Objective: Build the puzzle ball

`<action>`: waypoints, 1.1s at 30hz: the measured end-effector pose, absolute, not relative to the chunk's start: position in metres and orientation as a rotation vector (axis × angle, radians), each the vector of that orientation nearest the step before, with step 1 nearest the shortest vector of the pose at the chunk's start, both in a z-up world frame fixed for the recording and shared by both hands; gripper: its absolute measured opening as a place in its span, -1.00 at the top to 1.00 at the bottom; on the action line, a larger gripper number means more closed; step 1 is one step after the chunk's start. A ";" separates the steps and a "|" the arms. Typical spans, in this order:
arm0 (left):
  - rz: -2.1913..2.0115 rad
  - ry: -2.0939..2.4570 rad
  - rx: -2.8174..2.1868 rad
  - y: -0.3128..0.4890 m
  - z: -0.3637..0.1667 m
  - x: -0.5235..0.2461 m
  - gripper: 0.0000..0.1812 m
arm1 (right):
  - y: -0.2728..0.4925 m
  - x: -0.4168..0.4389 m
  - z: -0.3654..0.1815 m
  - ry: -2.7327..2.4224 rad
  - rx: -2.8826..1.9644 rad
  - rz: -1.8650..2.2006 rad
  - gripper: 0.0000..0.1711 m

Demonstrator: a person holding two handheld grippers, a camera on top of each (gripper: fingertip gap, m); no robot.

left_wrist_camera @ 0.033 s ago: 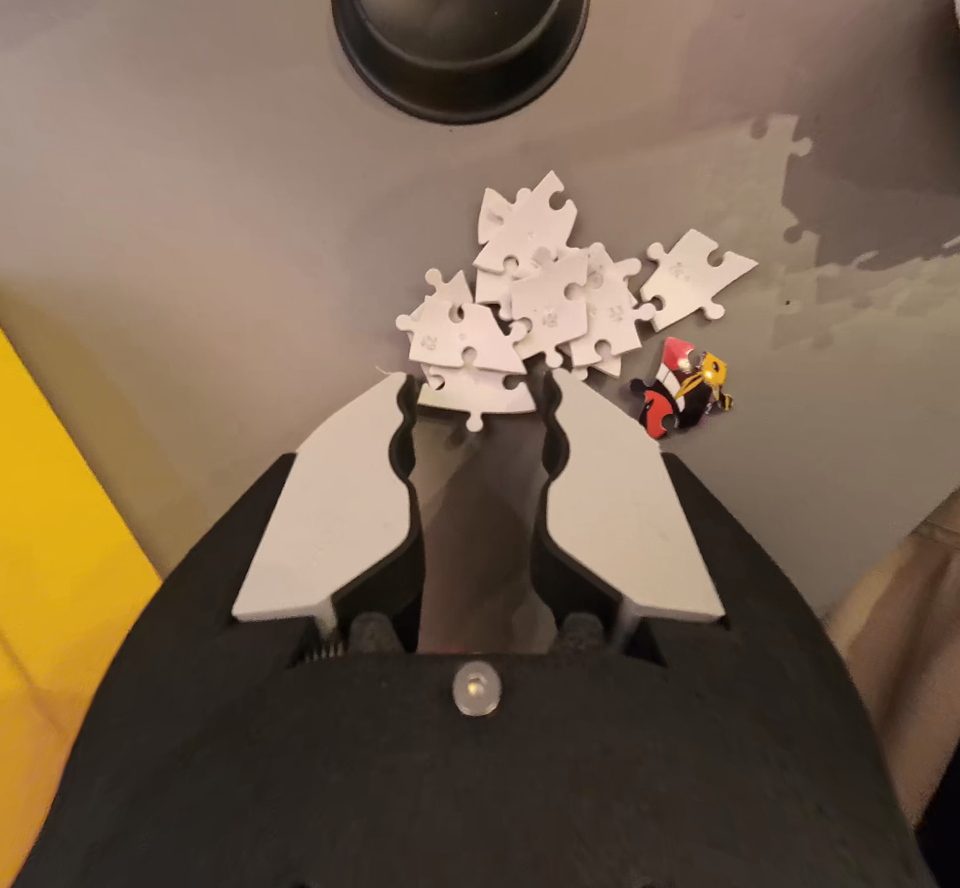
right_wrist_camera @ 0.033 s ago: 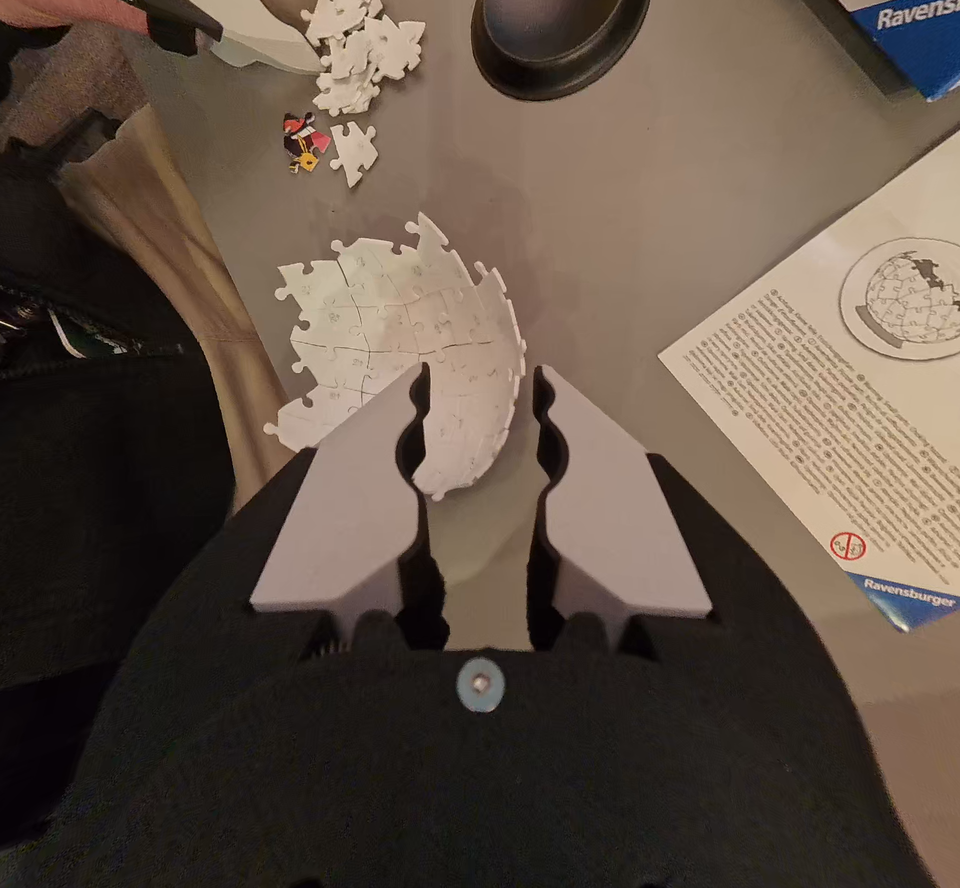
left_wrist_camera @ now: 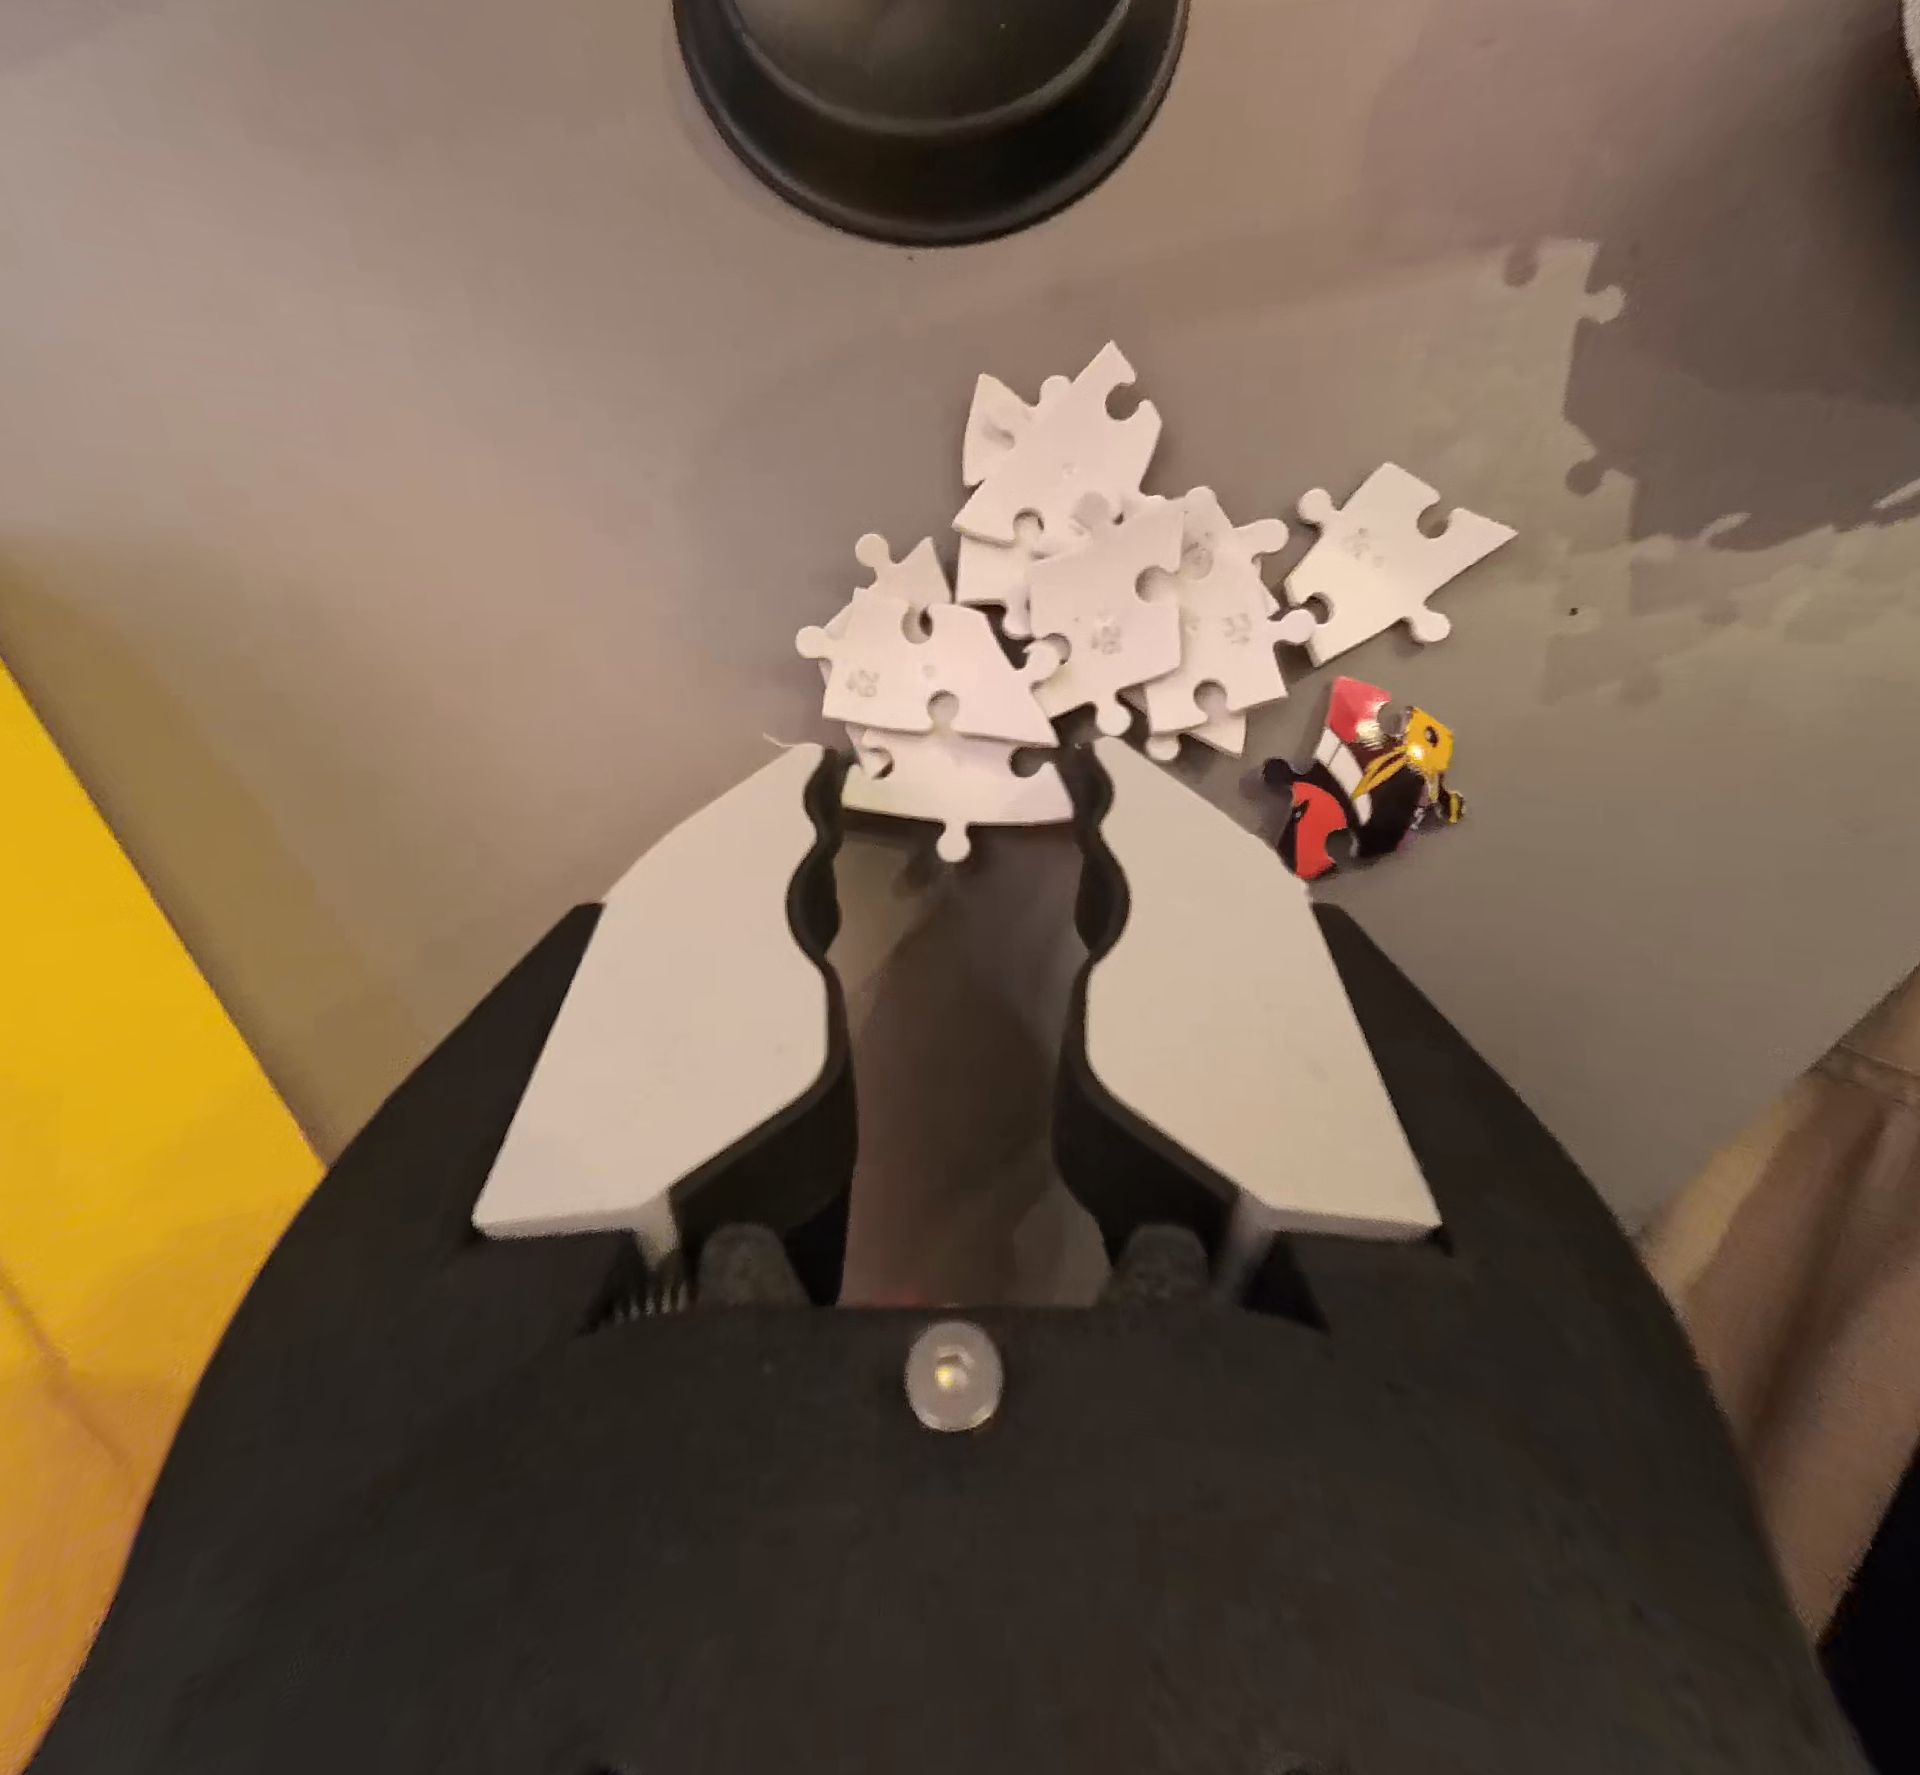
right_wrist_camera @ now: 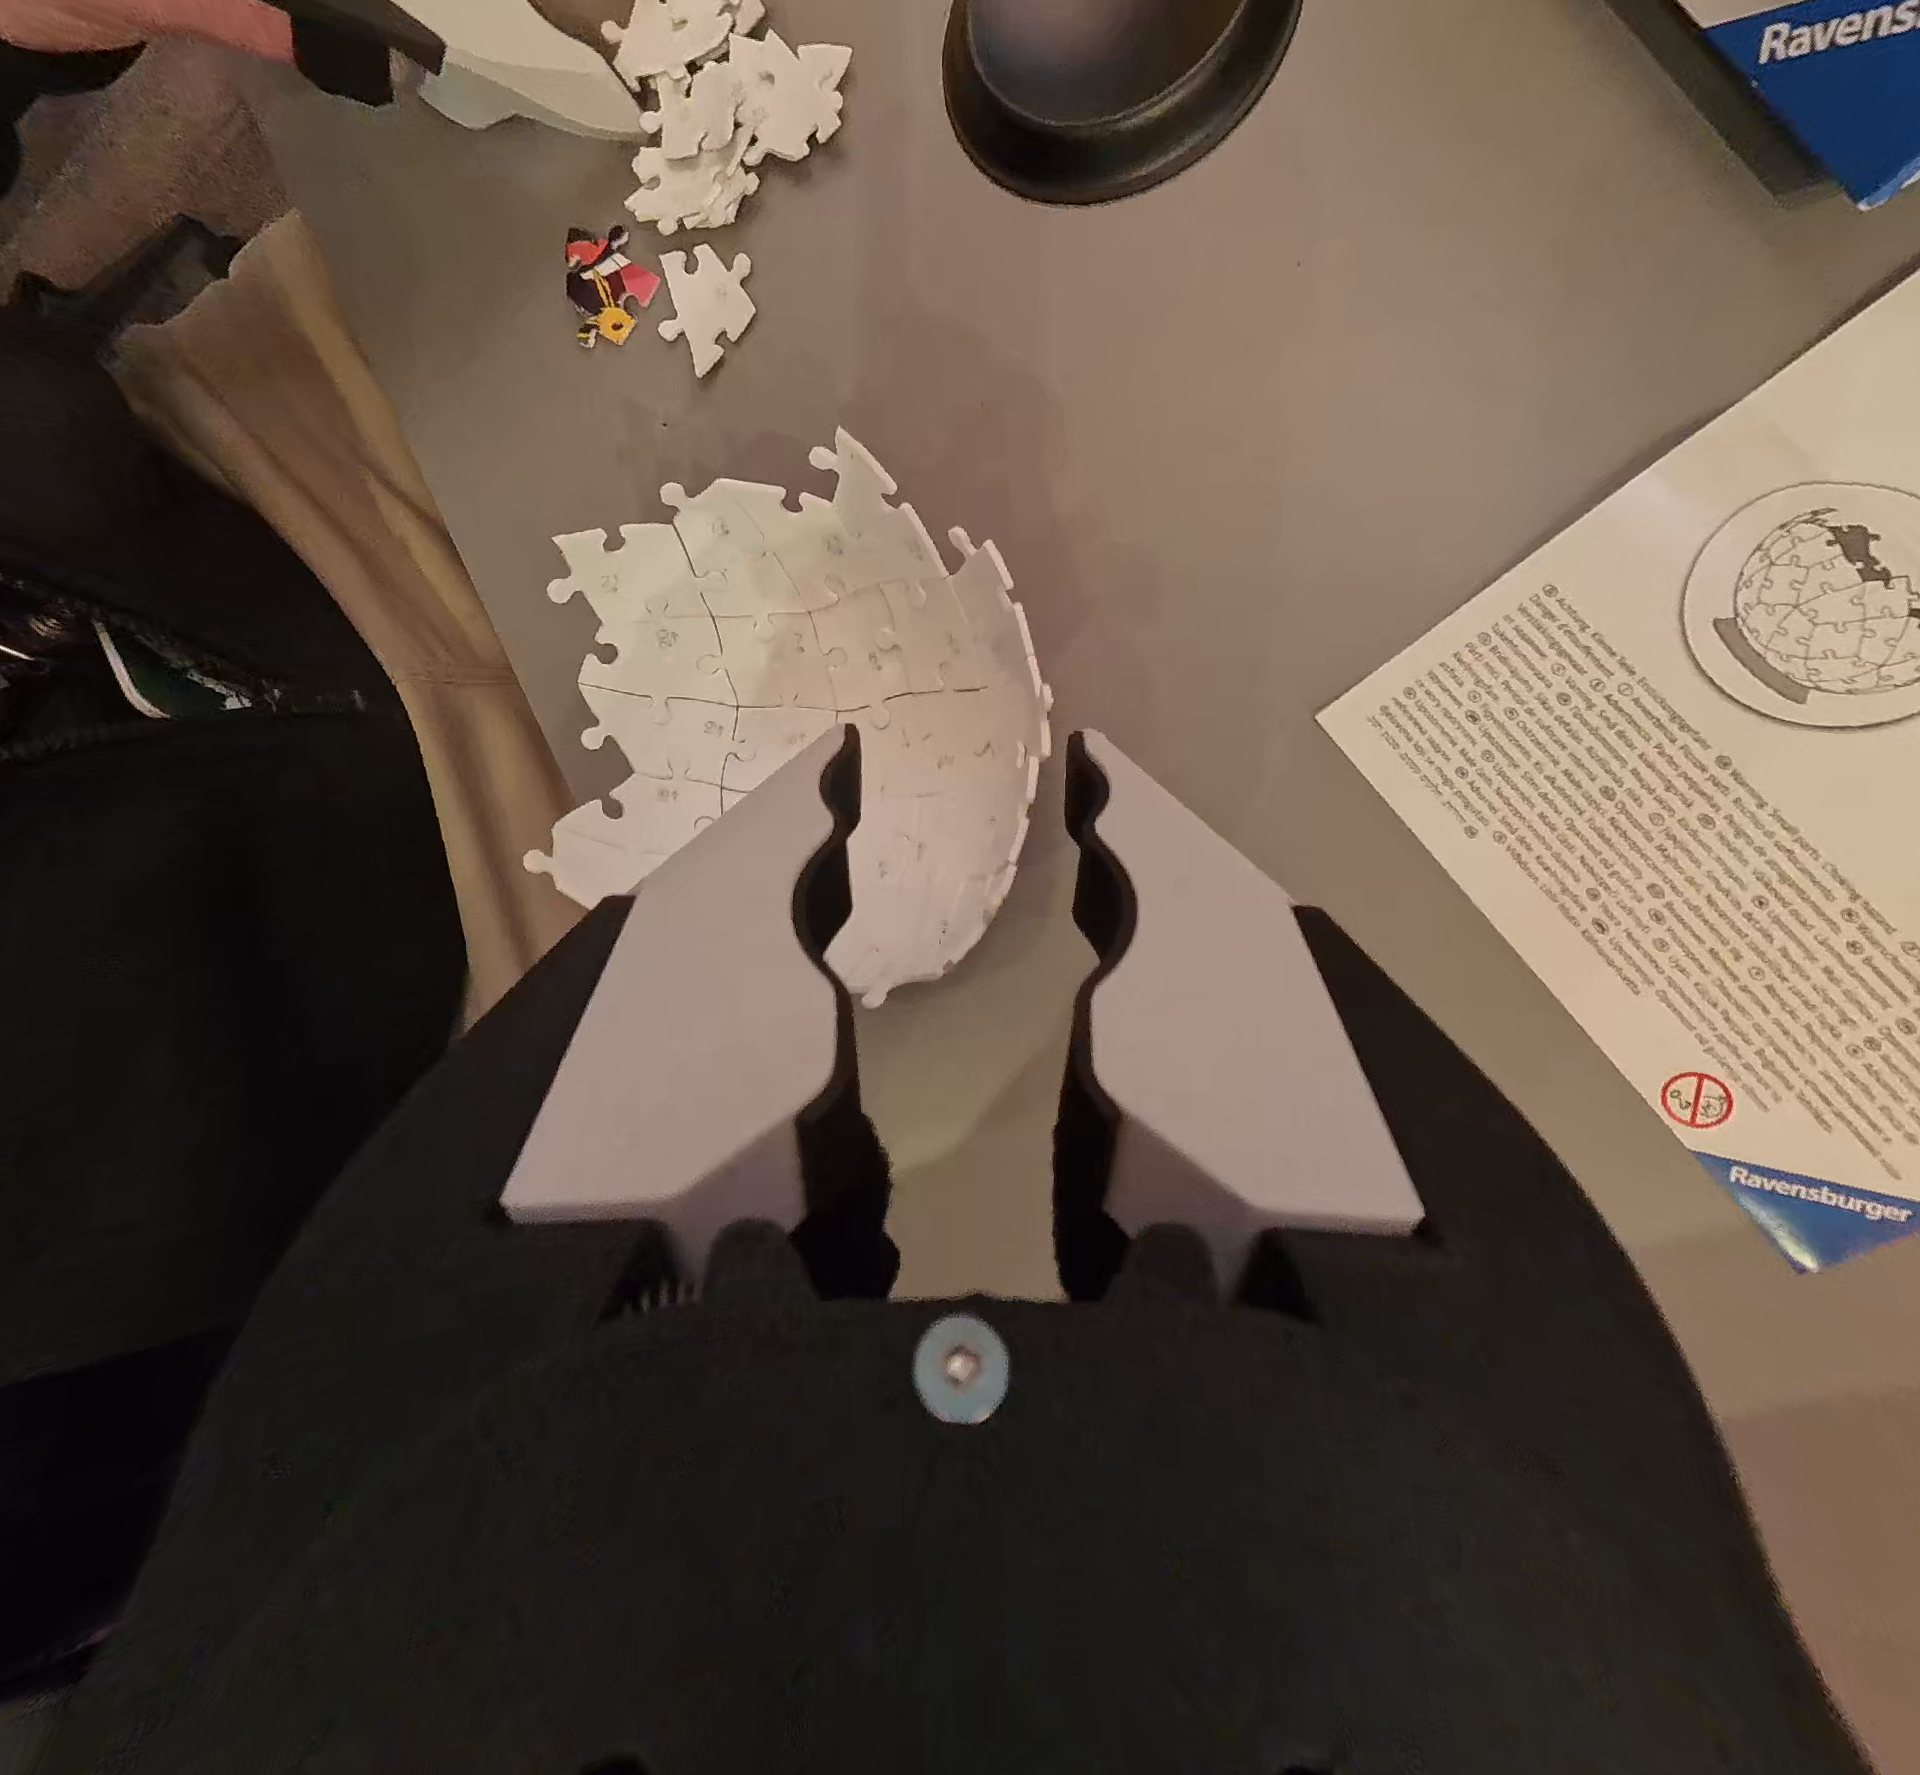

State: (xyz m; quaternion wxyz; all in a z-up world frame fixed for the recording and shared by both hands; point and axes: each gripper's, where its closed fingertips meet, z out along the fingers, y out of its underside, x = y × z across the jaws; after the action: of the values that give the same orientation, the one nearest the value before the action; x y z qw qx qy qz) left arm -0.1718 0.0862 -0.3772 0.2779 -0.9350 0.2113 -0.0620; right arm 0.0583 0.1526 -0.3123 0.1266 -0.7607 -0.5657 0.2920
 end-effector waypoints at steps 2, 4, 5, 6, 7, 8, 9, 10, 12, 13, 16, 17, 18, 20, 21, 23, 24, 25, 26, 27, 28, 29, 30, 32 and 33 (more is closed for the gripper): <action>-0.144 0.575 -2.502 0.086 -0.377 -0.175 0.54 | 0.153 0.056 -0.313 -1.646 -2.211 0.854 0.55; -0.112 0.580 -2.506 0.084 -0.375 -0.179 0.54 | 0.155 0.056 -0.312 -1.640 -2.208 0.858 0.55; -0.087 0.595 -2.495 0.084 -0.371 -0.180 0.55 | 0.156 0.056 -0.312 -1.638 -2.207 0.857 0.56; -0.031 0.634 -2.494 0.083 -0.367 -0.183 0.55 | 0.157 0.056 -0.311 -1.634 -2.204 0.858 0.56; 0.048 0.692 -2.507 0.081 -0.365 -0.187 0.71 | 0.158 0.056 -0.311 -1.628 -2.200 0.861 0.57; 0.094 0.746 -2.499 0.080 -0.360 -0.187 0.84 | 0.159 0.056 -0.310 -1.623 -2.197 0.862 0.57; 0.128 0.779 -2.475 0.081 -0.354 -0.187 0.88 | 0.160 0.056 -0.309 -1.621 -2.194 0.864 0.57; 0.142 0.826 -2.451 0.081 -0.349 -0.184 0.91 | 0.160 0.056 -0.309 -1.620 -2.193 0.867 0.57; 0.163 0.856 -2.483 0.076 -0.352 -0.185 0.88 | 0.161 0.056 -0.310 -1.620 -2.196 0.868 0.57; 0.152 0.820 -2.528 0.072 -0.356 -0.188 0.80 | 0.160 0.055 -0.311 -1.622 -2.196 0.869 0.57; 0.057 0.687 -2.597 0.057 -0.360 -0.189 0.58 | 0.160 0.057 -0.310 -1.629 -2.194 0.854 0.57; 0.076 0.653 -2.578 0.053 -0.356 -0.192 0.50 | 0.160 0.057 -0.310 -1.628 -2.190 0.849 0.57; 0.104 0.620 -2.551 0.050 -0.351 -0.197 0.46 | 0.160 0.058 -0.308 -1.623 -2.187 0.852 0.57; 0.108 0.493 -2.564 0.040 -0.347 -0.209 0.38 | 0.162 0.058 -0.306 -1.610 -2.184 0.865 0.57; 0.092 0.421 -2.587 0.033 -0.349 -0.213 0.30 | 0.162 0.058 -0.306 -1.606 -2.181 0.871 0.58; 0.091 0.299 -2.617 0.022 -0.354 -0.220 0.24 | 0.163 0.058 -0.305 -1.600 -2.178 0.880 0.58; 0.088 0.256 -2.623 0.018 -0.357 -0.223 0.20 | 0.163 0.058 -0.305 -1.597 -2.175 0.883 0.58; 0.093 0.221 -2.622 0.015 -0.358 -0.225 0.14 | 0.162 0.058 -0.305 -1.594 -2.172 0.890 0.58; 0.094 0.210 -2.608 0.014 -0.360 -0.225 0.08 | 0.162 0.057 -0.305 -1.592 -2.169 0.897 0.58; 0.099 0.204 -2.589 0.016 -0.360 -0.224 0.03 | 0.161 0.057 -0.305 -1.591 -2.167 0.904 0.58; 0.089 0.215 -2.575 0.020 -0.362 -0.220 -0.03 | 0.161 0.056 -0.305 -1.590 -2.164 0.913 0.58; 0.095 0.240 -2.580 0.024 -0.365 -0.219 -0.08 | 0.160 0.056 -0.304 -1.589 -2.160 0.921 0.58; 0.133 0.252 -2.594 0.027 -0.370 -0.223 -0.11 | 0.160 0.055 -0.304 -1.587 -2.155 0.927 0.58; 0.156 0.267 -2.603 0.036 -0.374 -0.226 -0.16 | 0.160 0.054 -0.302 -1.584 -2.149 0.936 0.58; 0.143 0.259 -2.595 0.042 -0.373 -0.224 -0.18 | 0.160 0.053 -0.301 -1.582 -2.144 0.943 0.58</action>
State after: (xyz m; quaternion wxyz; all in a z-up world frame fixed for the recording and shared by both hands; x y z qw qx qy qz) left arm -0.2244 0.0421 -0.3734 0.2619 -0.9589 0.0957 0.0529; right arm 0.0534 0.1597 -0.3012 0.1570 -0.7490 -0.5530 0.3295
